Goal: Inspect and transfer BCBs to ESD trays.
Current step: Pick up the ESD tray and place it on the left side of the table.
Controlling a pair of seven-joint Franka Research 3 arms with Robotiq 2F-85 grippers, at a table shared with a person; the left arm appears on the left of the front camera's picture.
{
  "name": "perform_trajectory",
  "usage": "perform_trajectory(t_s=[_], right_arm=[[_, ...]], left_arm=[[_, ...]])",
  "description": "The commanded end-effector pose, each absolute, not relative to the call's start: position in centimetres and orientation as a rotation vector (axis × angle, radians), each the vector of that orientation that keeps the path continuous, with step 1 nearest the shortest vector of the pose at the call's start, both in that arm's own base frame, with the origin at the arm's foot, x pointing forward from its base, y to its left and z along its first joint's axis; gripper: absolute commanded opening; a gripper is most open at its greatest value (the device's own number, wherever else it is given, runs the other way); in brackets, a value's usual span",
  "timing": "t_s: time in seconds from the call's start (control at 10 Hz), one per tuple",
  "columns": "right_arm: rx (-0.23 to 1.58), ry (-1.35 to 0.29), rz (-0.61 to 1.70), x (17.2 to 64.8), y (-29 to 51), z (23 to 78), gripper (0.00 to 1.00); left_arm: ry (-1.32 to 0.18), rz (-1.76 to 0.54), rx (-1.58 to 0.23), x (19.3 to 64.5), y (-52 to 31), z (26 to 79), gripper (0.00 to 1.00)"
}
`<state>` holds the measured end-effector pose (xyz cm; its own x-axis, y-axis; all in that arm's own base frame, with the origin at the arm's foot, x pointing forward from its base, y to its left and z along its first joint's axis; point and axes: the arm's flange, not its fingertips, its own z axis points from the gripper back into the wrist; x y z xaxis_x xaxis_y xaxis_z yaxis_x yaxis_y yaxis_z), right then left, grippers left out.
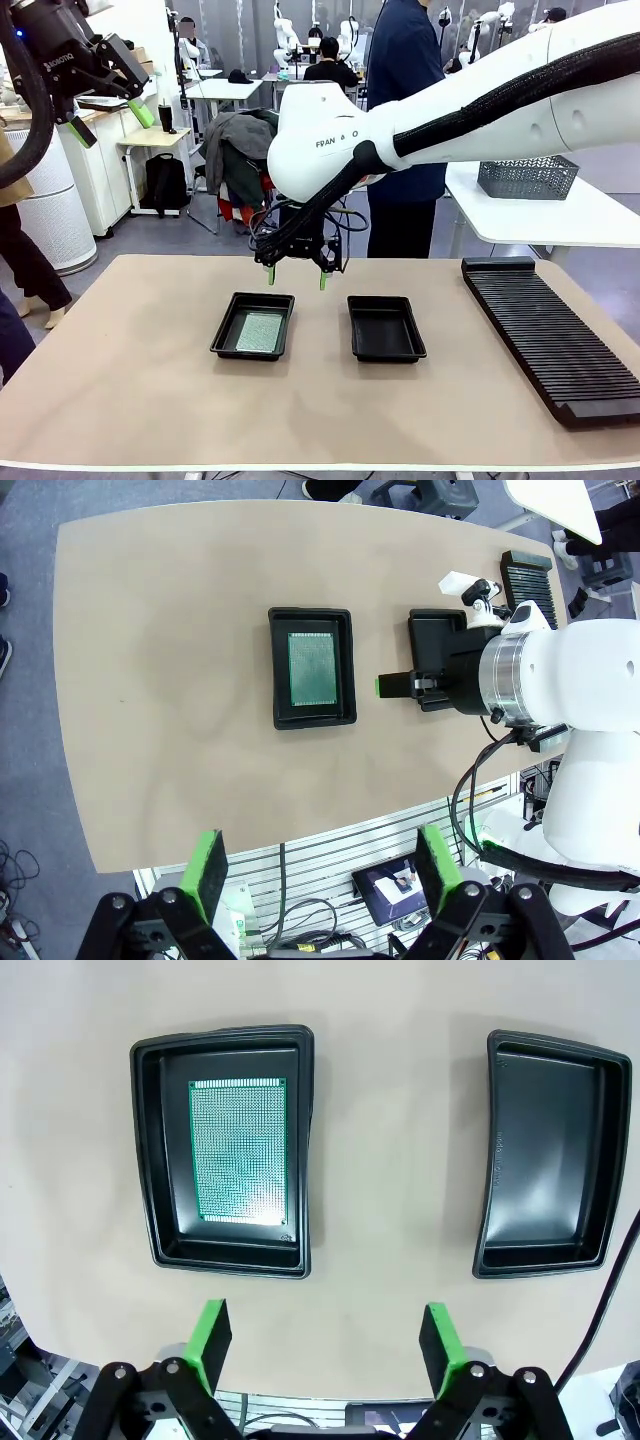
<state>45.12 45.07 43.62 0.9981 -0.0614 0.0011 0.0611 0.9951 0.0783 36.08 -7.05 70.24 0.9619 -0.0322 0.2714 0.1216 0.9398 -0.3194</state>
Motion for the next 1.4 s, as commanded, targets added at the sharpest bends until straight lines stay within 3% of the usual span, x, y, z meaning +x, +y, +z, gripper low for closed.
perform_trajectory(t_s=[0.0, 0.6, 1.3], right_arm=[[0.074, -0.005, -0.062, 45.1, 45.1, 43.6, 1.00], [0.074, -0.005, -0.062, 45.1, 45.1, 43.6, 1.00], [0.415, 0.071, -0.160, 43.2, 34.9, 48.6, 1.00]], left_arm=[[-0.264, -0.078, -0.346, 36.0, -7.1, 70.2, 1.00], [-0.267, -0.079, -0.341, 36.1, -7.1, 70.2, 1.00], [-0.117, -0.165, -0.204, 45.0, -12.8, 57.9, 1.00]])
